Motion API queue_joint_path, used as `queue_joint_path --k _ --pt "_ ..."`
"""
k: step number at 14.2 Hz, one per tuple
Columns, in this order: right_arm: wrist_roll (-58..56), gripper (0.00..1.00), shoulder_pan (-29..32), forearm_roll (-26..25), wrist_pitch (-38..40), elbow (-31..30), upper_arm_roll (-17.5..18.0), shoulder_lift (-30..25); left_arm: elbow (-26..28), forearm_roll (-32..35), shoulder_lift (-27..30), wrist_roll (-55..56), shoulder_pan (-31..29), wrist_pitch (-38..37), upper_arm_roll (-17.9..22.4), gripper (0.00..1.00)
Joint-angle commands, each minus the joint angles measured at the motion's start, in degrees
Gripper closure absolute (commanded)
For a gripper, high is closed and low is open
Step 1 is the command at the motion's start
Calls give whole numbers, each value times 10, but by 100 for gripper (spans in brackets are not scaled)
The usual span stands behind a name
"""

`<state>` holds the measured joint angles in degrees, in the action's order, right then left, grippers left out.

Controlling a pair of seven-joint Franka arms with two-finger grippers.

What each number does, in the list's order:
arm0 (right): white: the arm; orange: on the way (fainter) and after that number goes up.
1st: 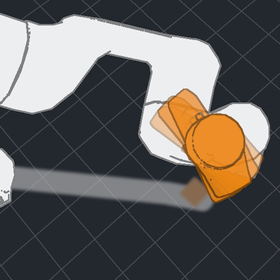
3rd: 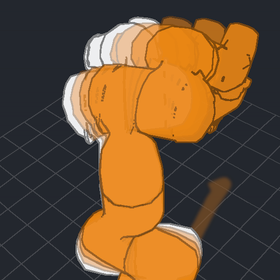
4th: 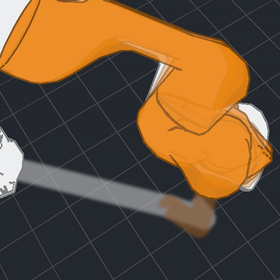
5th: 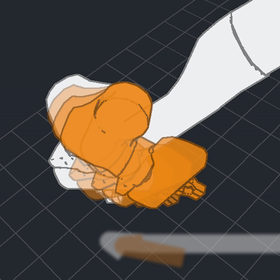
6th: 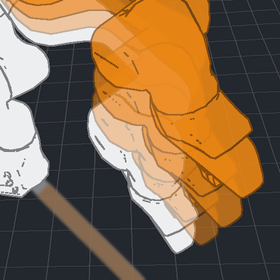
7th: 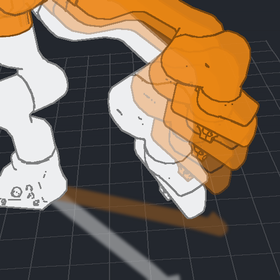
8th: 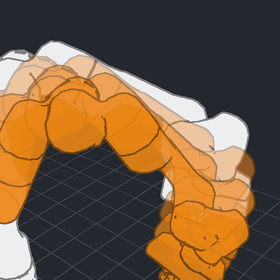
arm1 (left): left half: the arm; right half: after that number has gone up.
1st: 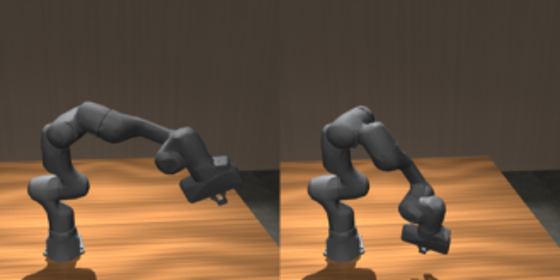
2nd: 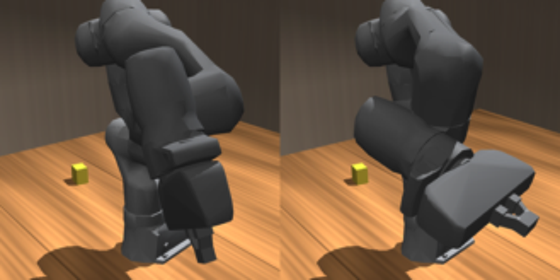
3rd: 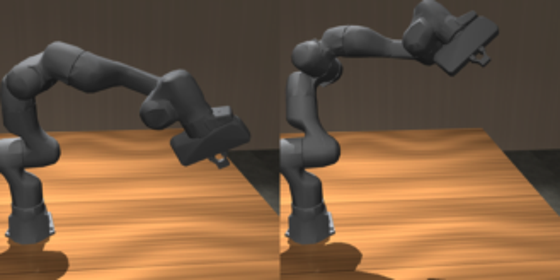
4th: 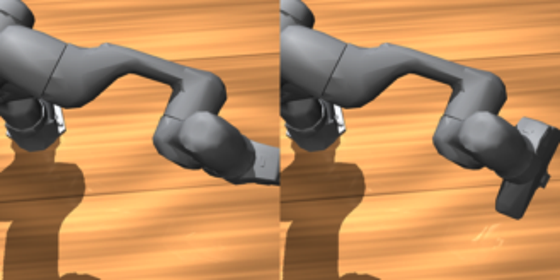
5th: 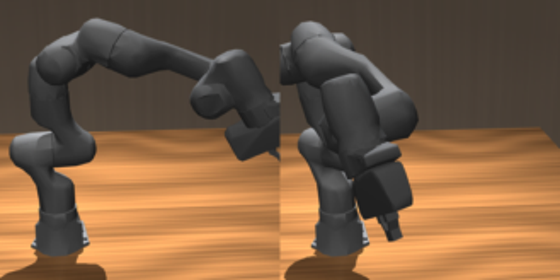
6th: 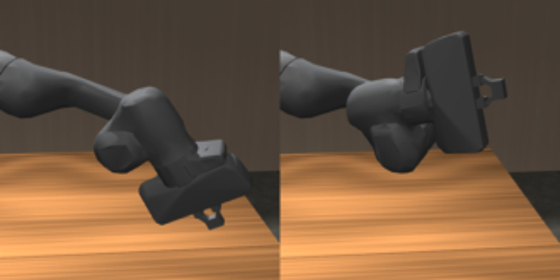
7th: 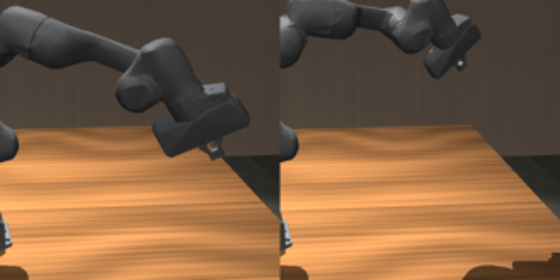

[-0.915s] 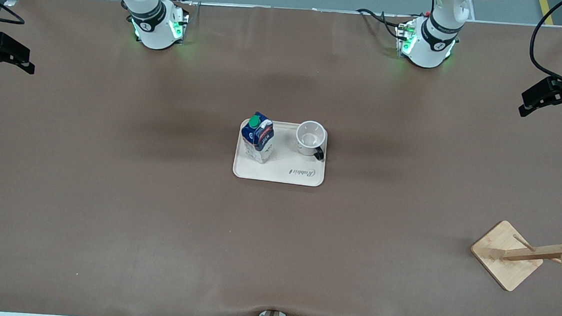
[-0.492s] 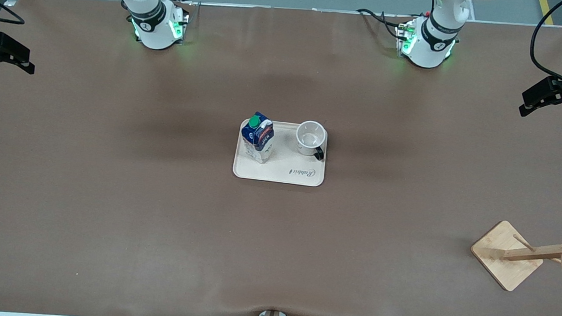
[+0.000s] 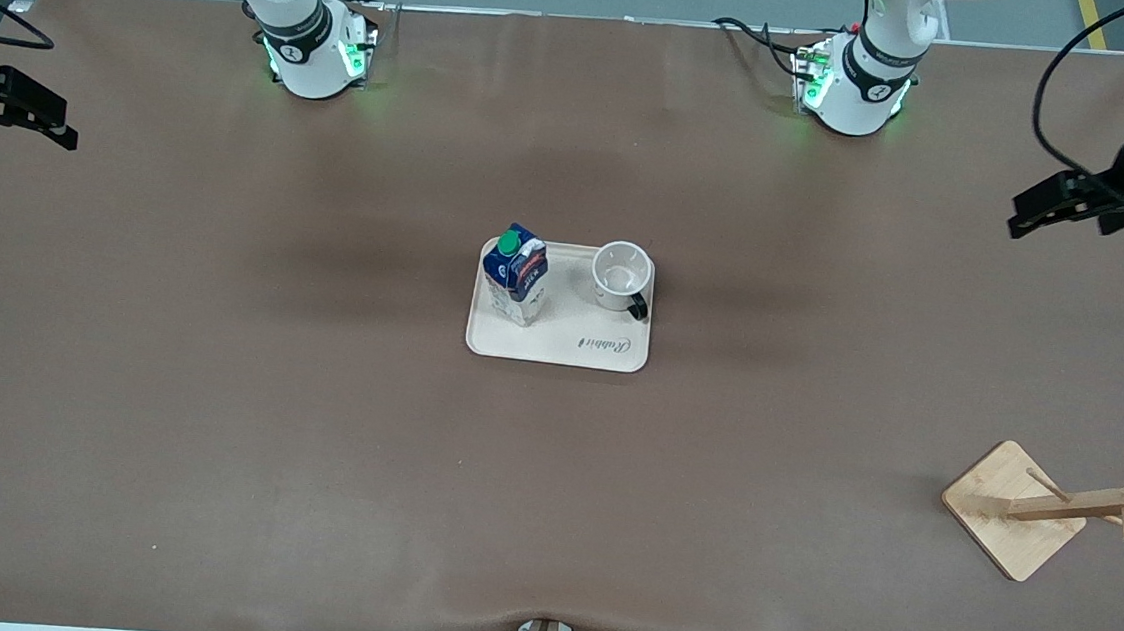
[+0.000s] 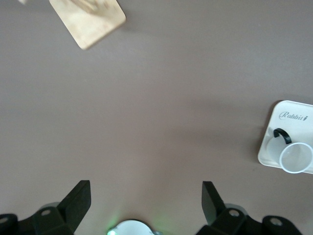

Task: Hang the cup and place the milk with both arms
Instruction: 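Move the left gripper toward the white mug on the tray, then lower the left gripper and grasp the white mug by its rim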

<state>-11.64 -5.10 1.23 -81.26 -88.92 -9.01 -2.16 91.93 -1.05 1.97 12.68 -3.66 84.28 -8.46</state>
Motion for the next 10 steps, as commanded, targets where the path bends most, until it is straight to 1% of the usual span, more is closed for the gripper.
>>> queue_joint_path --k 1,3,5,7,8,10 --pt "-6 0 8 11 5 12 2 10 32 -10 0 28 1 13 -33 0" --pt "-7 0 8 11 5 12 2 10 69 -11 1 37 0 48 -54 0" --pt "-6 0 9 11 3 12 2 13 106 -11 1 92 0 90 -81 0" --pt "-6 0 9 11 5 11 2 15 154 -11 -2 162 1 153 -124 0" --pt "-6 0 9 11 4 11 2 15 175 -11 -13 212 1 185 -151 0" --pt "-5 0 7 11 5 10 2 16 180 -10 -57 329 1 222 -207 0"
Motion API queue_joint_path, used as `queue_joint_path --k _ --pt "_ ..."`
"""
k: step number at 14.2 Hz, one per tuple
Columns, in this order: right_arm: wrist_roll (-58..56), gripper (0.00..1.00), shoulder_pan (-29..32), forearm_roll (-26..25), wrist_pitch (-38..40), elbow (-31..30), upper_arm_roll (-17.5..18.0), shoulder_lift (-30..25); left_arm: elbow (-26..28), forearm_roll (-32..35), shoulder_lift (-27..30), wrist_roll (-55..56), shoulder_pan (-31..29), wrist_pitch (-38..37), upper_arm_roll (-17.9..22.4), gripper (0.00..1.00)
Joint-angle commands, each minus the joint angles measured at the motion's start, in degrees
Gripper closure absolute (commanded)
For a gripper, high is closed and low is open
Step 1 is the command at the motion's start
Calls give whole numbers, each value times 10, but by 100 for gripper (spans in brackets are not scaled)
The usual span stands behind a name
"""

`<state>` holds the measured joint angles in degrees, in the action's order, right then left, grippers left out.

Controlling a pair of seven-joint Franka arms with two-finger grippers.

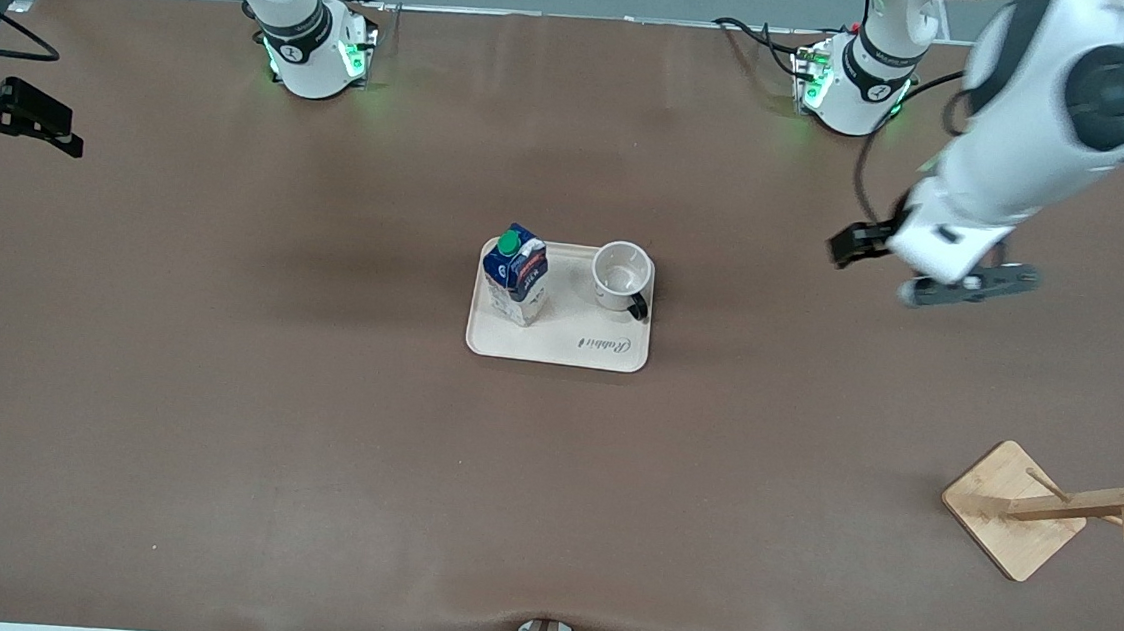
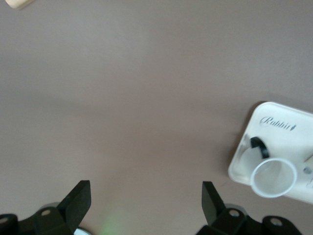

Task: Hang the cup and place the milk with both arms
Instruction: 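Lower the left gripper and grasp the white mug by its rim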

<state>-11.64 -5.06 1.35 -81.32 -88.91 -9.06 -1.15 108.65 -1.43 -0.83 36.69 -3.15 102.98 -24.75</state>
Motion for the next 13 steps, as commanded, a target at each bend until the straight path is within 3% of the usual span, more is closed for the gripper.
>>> queue_joint_path --k 1,2,6,13 --pt "-5 0 4 10 5 10 3 12 14 -4 -53 145 -2 61 -68 0" --pt "-5 0 4 10 5 11 3 12 17 -1 -71 186 7 89 -85 0" --pt "-6 0 4 10 7 11 3 17 17 44 -148 331 73 161 -88 0" --pt "-6 0 -2 10 8 12 5 16 17 147 -267 530 135 244 -89 20"
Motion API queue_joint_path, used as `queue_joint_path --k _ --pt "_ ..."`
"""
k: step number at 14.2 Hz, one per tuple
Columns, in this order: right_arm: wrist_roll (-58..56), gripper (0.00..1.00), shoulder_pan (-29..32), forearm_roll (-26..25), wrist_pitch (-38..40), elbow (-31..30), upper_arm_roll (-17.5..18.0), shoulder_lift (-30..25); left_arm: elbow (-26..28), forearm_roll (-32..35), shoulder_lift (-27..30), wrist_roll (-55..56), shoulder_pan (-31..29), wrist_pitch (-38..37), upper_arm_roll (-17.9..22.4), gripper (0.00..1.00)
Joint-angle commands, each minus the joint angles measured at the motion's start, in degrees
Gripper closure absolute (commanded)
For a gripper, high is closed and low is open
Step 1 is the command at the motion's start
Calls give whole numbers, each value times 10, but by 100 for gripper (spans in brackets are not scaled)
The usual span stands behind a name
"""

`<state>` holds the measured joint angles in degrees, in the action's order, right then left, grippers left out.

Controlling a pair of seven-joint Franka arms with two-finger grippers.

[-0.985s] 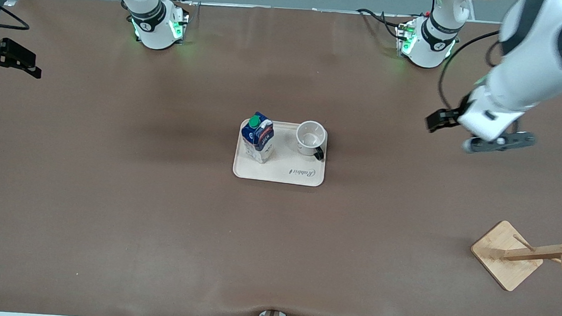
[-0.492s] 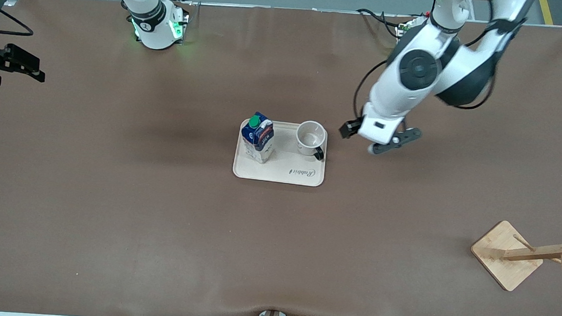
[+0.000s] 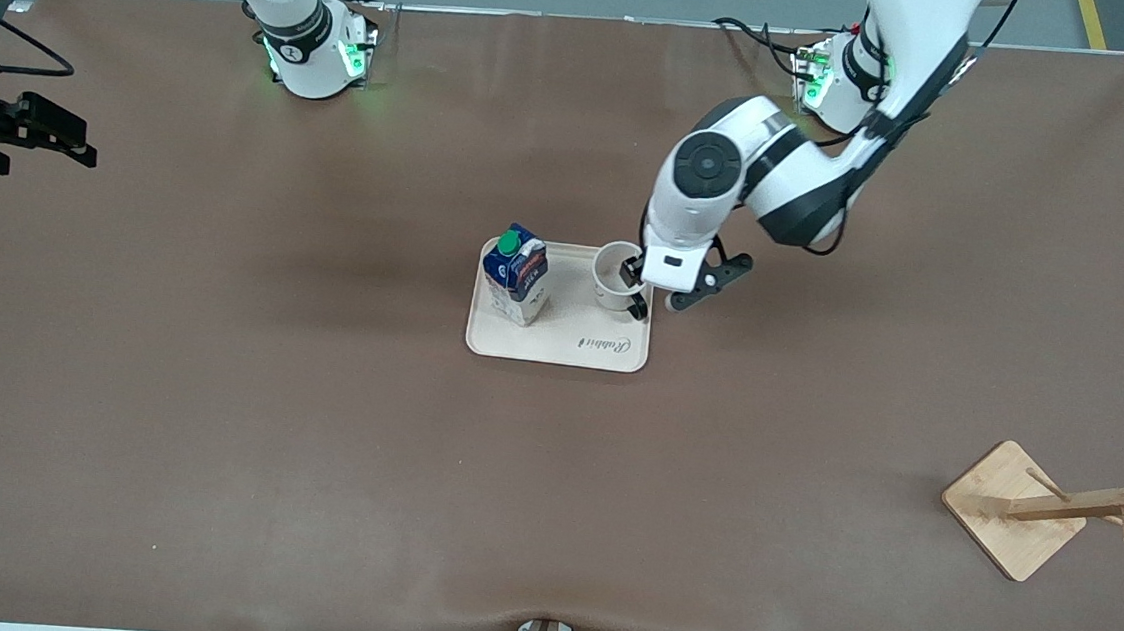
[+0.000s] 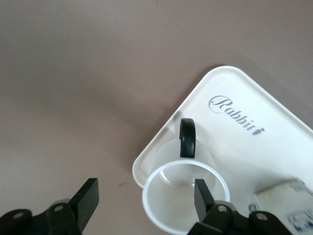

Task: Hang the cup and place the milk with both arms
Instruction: 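Lower the left gripper and grasp the white mug by its rim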

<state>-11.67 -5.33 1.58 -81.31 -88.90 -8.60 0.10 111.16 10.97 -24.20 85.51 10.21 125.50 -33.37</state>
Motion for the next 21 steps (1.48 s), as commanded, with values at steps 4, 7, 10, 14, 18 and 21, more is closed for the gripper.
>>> queue_joint_path --k 4,7,10,14,18,21 --pt "-5 0 5 8 8 8 1 4 -8 24 -59 82 25 25 -3 21" --pt "-5 0 2 7 13 9 1 33 -9 24 -69 107 42 25 -2 48" --pt "-3 0 9 8 15 9 1 36 -12 25 -68 110 41 25 -2 100" --pt "-3 0 7 18 16 9 1 42 -16 57 -39 99 31 13 -1 100" --pt "3 0 -42 21 17 24 11 40 -43 59 27 56 25 -71 0 100" --pt "47 0 -53 17 19 15 10 45 -103 59 58 -38 -16 -170 -1 100"
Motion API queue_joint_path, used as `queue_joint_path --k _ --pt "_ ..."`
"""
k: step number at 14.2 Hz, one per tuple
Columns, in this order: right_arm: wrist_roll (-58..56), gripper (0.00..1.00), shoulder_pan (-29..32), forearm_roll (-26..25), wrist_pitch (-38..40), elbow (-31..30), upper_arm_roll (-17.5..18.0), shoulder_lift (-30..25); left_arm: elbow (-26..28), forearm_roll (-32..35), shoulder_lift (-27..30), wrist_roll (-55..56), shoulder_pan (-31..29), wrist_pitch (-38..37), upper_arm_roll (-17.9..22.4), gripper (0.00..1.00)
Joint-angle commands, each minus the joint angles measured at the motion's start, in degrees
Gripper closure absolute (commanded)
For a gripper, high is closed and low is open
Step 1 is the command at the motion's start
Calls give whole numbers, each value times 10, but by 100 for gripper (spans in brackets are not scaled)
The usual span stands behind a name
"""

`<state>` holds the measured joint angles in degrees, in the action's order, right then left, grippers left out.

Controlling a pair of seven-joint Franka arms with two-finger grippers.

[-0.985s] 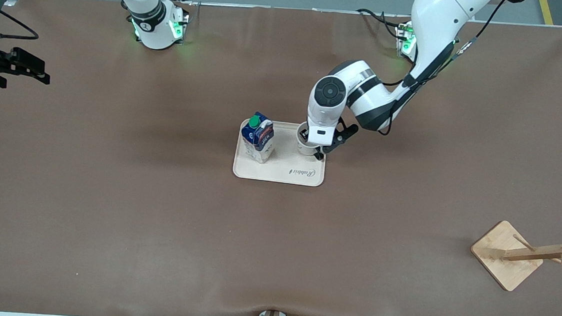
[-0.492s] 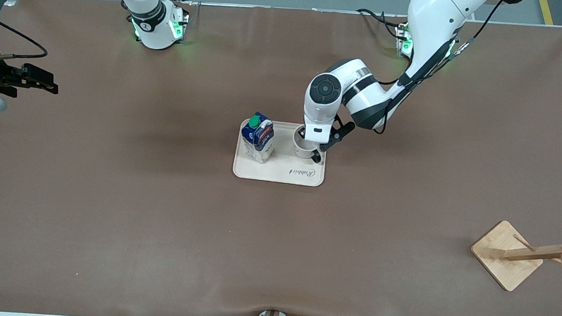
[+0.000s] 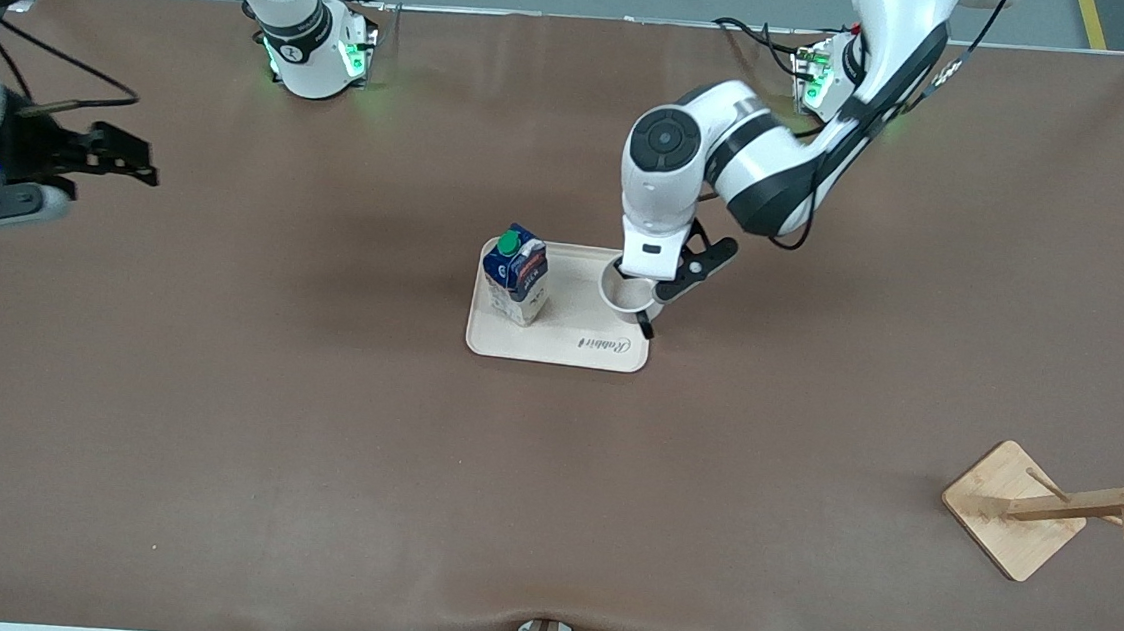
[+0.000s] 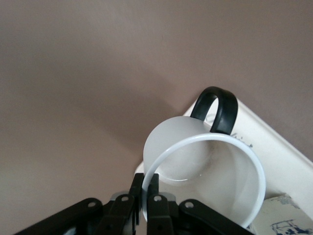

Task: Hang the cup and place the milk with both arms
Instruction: 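Carry the mug toward the wooden stand while the right gripper reaches the carton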

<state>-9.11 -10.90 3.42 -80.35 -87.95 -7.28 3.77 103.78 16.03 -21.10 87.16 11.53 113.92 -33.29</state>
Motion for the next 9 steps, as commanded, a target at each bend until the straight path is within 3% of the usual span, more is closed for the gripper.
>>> queue_joint_path --k 1,6,9 --pt "23 0 15 4 15 5 -5 21 -42 8 35 -86 -40 -74 -2 100" --pt "38 0 24 9 30 3 -5 32 -66 0 82 -249 -142 -119 -4 100" --pt "169 0 12 77 18 -8 -4 76 -88 -20 99 -387 -207 -172 -4 100"
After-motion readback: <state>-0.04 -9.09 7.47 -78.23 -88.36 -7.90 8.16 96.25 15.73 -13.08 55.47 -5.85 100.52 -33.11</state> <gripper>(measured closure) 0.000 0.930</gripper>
